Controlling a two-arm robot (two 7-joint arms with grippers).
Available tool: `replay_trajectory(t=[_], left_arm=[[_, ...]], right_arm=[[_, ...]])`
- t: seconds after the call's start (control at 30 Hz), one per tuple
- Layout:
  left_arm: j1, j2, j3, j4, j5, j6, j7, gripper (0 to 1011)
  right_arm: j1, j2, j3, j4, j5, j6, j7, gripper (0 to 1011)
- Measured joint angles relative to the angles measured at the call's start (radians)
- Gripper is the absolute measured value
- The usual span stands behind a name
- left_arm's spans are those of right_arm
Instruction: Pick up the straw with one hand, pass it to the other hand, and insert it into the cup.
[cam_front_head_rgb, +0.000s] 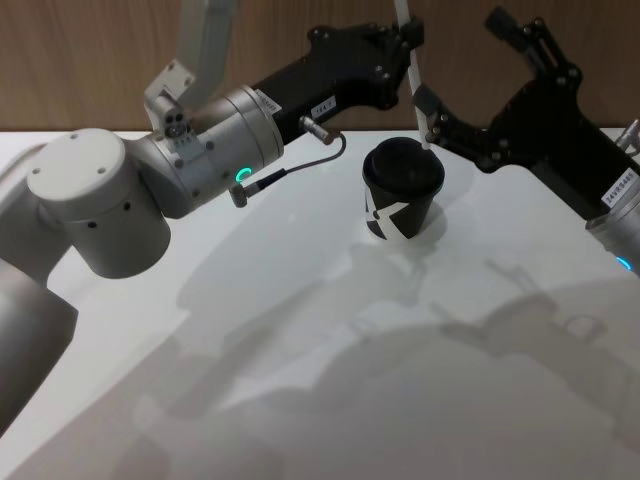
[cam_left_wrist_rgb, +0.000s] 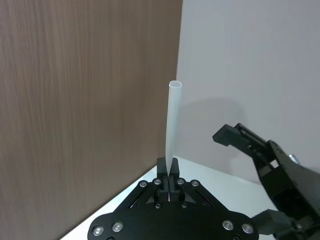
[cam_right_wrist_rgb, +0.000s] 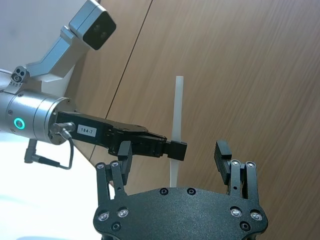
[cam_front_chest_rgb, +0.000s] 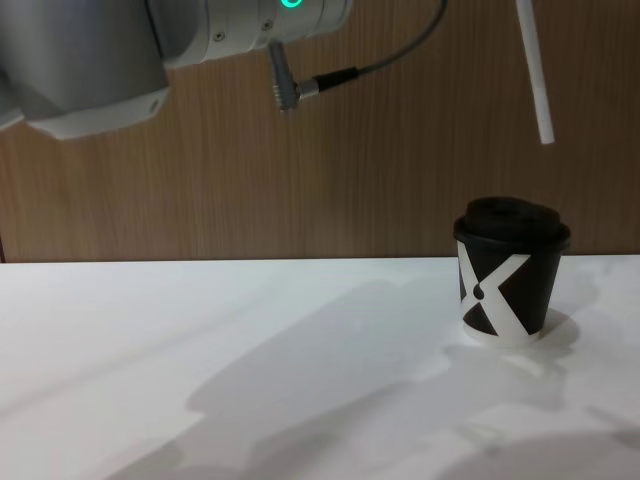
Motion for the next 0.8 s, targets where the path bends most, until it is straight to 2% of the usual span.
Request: replay_trajectory(t=[0.23, 0.8], left_arm=[[-0.019, 0.002, 0.018, 0.011, 0.054, -0.004, 0.014, 10], [-0.036, -0.014, 0.035, 0.057, 0.110, -0.007, 0.023, 10]], right_arm=[[0.000, 0.000, 0.000, 0.000, 0.000, 0.000, 0.000, 1001], [0.000, 0.000, 0.000, 0.000, 0.000, 0.000, 0.000, 1001]])
